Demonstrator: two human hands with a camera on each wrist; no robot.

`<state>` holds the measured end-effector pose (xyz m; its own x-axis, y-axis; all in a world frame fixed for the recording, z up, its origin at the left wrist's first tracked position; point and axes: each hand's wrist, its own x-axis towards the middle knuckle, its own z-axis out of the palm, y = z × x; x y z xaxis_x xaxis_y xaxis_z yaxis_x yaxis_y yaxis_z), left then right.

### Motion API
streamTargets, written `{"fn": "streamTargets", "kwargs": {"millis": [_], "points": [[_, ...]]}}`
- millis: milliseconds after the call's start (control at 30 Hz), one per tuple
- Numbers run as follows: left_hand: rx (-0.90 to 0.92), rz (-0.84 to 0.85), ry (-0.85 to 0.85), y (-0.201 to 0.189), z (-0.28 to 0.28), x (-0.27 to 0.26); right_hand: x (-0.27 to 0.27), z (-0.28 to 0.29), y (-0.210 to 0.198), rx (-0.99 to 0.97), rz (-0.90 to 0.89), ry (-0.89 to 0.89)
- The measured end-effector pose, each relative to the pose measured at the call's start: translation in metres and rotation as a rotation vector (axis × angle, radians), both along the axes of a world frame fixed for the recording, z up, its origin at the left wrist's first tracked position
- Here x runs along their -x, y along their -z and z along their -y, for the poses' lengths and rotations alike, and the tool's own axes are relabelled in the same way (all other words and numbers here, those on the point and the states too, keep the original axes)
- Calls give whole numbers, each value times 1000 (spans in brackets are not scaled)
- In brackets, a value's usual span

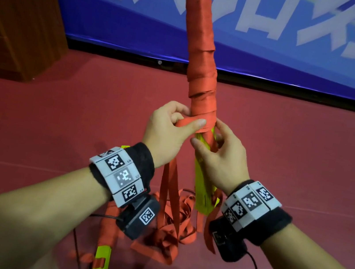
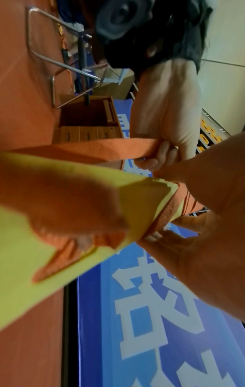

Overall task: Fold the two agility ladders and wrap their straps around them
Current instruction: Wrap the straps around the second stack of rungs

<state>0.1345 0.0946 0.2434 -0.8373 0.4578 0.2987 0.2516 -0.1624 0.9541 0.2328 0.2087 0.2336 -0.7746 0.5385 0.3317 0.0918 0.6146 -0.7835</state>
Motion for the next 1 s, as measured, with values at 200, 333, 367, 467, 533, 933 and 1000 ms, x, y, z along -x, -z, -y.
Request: {"fn": "streamTargets", "kwargs": {"millis": [200,333,367,467,533,933,1000], "points": [[62,-90,-55,2,-1,4,7,-3,8,127,-94,-73],[107,-101,-32,6,2,7,7,-3,7,180,-143,-166],[130,-109,-25,8,3,9,7,-5,7,181,-145,-179],[174,-118,-32,12,6,13,6,-7,7,145,-127,-204],[215,-161,-99,14,8,14,6,-8,6,117,-89,-212],[833,-1512,13,1,32,51,-7,-33,6,-170,241,-421],[868,-1563,18,4,32,50,-8,-32,4,-163,294,-453]]}}
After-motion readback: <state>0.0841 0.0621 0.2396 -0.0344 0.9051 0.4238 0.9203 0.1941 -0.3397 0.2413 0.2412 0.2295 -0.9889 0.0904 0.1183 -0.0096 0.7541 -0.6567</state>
